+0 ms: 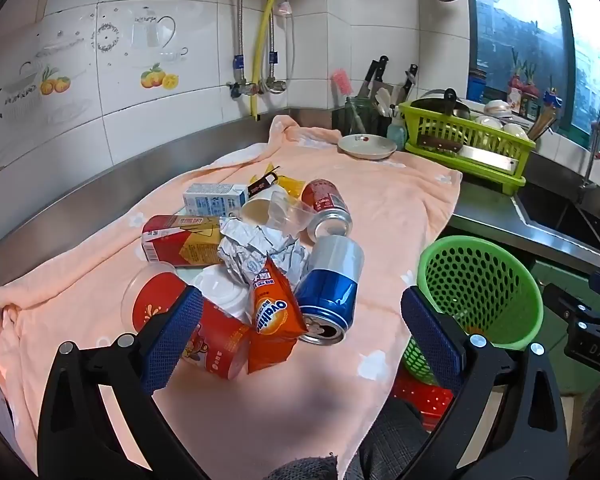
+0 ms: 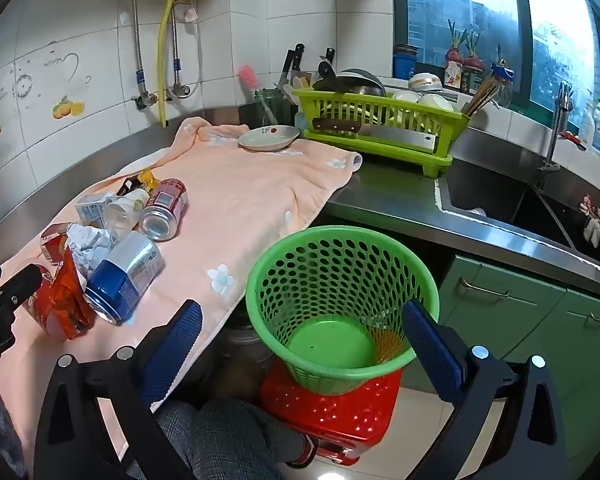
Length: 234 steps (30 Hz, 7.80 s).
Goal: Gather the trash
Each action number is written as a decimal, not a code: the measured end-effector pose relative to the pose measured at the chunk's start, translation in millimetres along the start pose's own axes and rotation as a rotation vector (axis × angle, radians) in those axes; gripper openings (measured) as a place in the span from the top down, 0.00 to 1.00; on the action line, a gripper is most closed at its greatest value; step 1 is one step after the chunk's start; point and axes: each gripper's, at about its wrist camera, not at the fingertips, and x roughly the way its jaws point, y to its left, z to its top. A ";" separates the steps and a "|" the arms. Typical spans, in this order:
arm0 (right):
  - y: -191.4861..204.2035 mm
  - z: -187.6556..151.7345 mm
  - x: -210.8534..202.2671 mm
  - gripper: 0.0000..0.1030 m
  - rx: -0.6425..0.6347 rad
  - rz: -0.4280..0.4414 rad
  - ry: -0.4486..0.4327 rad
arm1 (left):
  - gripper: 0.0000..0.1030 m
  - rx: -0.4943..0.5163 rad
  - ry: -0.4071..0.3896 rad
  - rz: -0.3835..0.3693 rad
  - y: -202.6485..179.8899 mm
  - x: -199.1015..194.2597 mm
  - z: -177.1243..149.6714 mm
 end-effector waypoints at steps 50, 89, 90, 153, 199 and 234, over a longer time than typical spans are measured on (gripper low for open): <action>2.2 1.7 4.6 0.06 -0.004 -0.007 0.022 | 0.05 -0.007 0.007 -0.002 4.6 2.9 -2.7; 9.8 -0.6 8.3 0.06 -0.014 0.021 0.028 | 0.05 -0.013 0.009 0.015 6.3 4.8 -0.9; 10.6 -0.1 8.8 0.06 -0.015 0.022 0.028 | 0.05 -0.012 0.009 0.015 6.0 4.8 -0.8; 218.9 14.8 88.5 0.77 -0.358 0.655 0.246 | 0.06 -0.254 0.068 0.241 147.5 15.2 -1.2; -59.0 36.4 125.1 0.22 -0.045 0.071 0.064 | 0.60 -0.269 0.314 -0.145 72.6 170.8 24.2; -132.7 13.1 58.8 0.10 0.100 0.006 -0.030 | 0.71 0.030 0.219 -0.463 -125.3 126.9 63.9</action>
